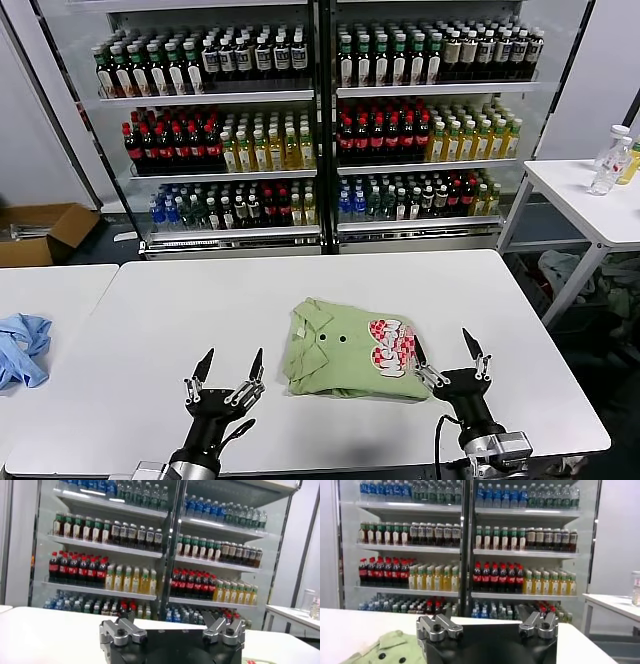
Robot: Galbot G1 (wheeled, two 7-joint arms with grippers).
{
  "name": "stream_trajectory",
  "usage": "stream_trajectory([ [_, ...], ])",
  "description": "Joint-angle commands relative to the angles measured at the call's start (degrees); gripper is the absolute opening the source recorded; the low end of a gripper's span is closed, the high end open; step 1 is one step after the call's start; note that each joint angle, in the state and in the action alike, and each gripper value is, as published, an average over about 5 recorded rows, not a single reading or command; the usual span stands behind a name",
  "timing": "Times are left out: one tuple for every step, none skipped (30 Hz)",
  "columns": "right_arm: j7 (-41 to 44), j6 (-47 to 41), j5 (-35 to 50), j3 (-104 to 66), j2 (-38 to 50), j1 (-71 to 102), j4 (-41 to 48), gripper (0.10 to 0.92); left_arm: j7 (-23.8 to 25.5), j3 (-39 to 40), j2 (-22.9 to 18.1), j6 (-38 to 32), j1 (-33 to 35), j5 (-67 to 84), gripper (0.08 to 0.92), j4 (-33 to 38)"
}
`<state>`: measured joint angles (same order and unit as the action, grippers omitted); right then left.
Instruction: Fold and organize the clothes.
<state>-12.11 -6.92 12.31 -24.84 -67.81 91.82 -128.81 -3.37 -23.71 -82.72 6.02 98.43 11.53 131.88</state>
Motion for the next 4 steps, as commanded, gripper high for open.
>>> stream_trajectory([
  [-2.41, 0.23, -0.36, -0.41, -0.28, 1.18, -2.15, 0.823, -0.08, 0.18, -0.11, -0.64, 0.52, -1.19, 0.823, 0.39],
  [-2.66, 0.14, -0.36, -0.39, -0.29, 1.06, -2.1, 0.823, -0.08, 0.21, -0.12, -0.64, 0.5, -1.2, 0.823, 0.36],
  [-2.78, 0.08, -0.36, -0.38, -0.3, 0.99, -2.05, 0.823, -0.08, 0.22, -0.12, -0.65, 0.49, -1.2, 0.822, 0.35],
  [-2.86, 0.01, -0.36, -0.37, -0.3, 0.95, -2.01, 0.823, -0.08, 0.23, -0.11, -0.64, 0.47, -1.19, 0.822, 0.34],
])
